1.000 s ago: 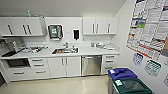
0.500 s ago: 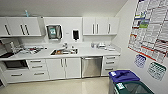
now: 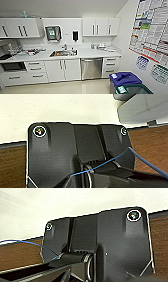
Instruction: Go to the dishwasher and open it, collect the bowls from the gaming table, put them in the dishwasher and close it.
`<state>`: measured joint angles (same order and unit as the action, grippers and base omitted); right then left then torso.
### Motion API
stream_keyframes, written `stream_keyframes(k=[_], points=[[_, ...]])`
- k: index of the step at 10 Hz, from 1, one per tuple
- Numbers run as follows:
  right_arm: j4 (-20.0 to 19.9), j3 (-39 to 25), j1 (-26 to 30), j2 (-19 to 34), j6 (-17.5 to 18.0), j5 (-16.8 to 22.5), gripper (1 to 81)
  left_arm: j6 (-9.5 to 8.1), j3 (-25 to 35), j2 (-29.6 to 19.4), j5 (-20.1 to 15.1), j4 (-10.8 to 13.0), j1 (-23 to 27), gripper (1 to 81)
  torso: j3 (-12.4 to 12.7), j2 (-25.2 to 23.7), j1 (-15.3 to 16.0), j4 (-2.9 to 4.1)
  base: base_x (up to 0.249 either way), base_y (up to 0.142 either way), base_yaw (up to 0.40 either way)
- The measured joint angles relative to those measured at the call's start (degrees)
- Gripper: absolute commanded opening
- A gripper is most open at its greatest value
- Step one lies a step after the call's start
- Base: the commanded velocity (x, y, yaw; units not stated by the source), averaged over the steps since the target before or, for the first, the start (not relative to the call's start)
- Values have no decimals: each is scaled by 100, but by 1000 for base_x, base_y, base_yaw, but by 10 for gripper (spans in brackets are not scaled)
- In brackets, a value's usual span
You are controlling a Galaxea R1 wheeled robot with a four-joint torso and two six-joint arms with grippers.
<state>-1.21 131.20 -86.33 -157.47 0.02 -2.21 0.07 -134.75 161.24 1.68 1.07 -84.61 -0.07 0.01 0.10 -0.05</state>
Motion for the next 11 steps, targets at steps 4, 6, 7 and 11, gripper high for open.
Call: stream_keyframes(k=[4, 6, 7, 11], points=[[-5, -21, 17, -80, -2, -10, 811, -2, -44, -74, -1, 0, -6, 811, 0, 0, -2, 0, 127, 0, 0], [-5, -13, 10, -30, 0, 15, 811, -2, -26, -5, -4, 0, 0, 811, 0, 0, -2, 0, 127, 0, 0], [-9, 32, 63, 16, 0, -16, 811, -2, 22, 28, 16, 0, 52, 811, -4, 2, 4, 0, 127, 0, 0], [-9, 20, 12, -45, -2, 4, 811, -2, -2, -22, 7, 0, 5, 811, -2, 0, -2, 0, 126, 0, 0]])
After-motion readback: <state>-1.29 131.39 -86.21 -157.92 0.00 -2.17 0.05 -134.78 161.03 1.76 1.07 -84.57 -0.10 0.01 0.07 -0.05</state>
